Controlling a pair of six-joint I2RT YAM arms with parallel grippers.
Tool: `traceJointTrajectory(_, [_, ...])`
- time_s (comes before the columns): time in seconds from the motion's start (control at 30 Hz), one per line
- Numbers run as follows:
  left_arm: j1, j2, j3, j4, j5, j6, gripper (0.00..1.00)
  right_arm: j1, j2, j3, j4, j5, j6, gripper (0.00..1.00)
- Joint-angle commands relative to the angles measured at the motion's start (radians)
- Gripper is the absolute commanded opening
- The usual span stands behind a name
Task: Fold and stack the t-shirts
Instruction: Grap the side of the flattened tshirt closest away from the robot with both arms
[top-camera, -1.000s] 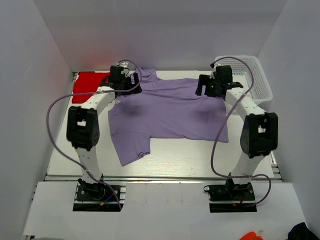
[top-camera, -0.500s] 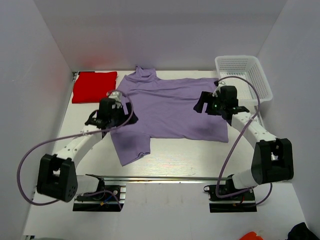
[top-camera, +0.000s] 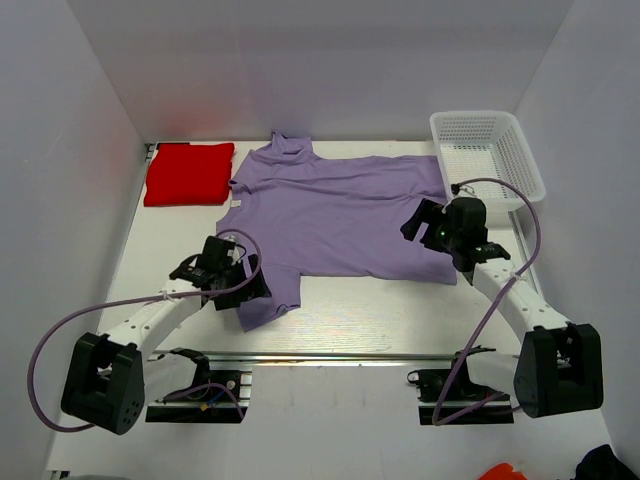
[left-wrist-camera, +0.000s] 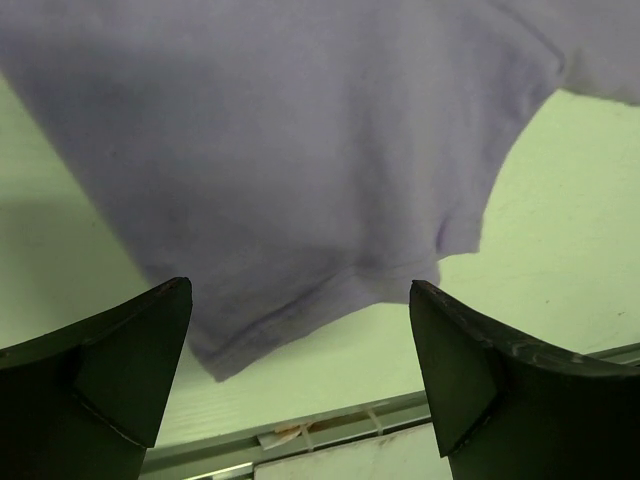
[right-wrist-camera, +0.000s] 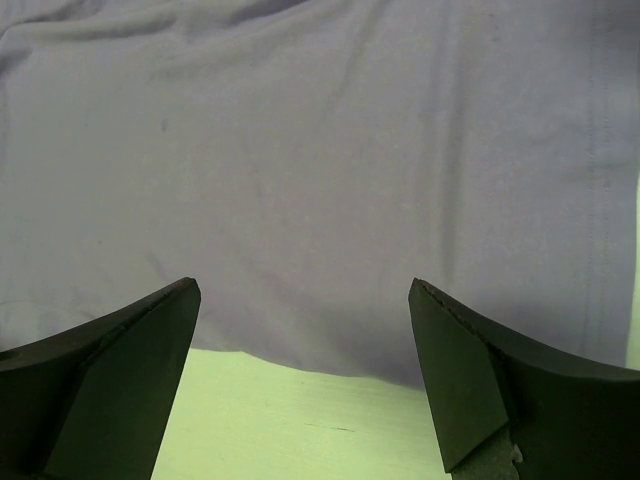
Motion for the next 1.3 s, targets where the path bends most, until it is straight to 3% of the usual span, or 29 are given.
traceJointTrajectory(0.0, [-0.005,-0.046,-0.006,0.003,-0.02,-0.03,1.0,-0.005,-0.022,-0.014,0.039,0.046,0.017,0.91])
traceJointTrajectory(0.13, [-0.005,-0.032,0.031,0.001,-0.009,-0.03,1.0,-0.005,-0.014,-0.002,0.028,0.04,-0.004,0.91])
traceJointTrajectory(0.43, [-0.005,-0.017,0.079,-0.27,-0.092,-0.04,1.0,-0.007,-0.022,-0.02,0.008,0.08,-0.018,0.91])
traceJointTrajectory(0.6, [-0.005,-0.006,0.044,-0.261,-0.077,-0.059,1.0,-0.008,-0.013,-0.026,0.003,0.089,-0.021,0.91])
traceJointTrajectory(0.77, [-0.005,0.013,0.005,-0.171,-0.057,-0.077,0.86,-0.007,-0.011,-0.028,0.002,0.095,-0.027,0.91])
traceJointTrajectory(1.27, [-0.062,0.137,-0.012,-0.163,-0.092,-0.077,0.47,-0.01,-0.002,-0.036,-0.007,0.132,-0.026,0.91])
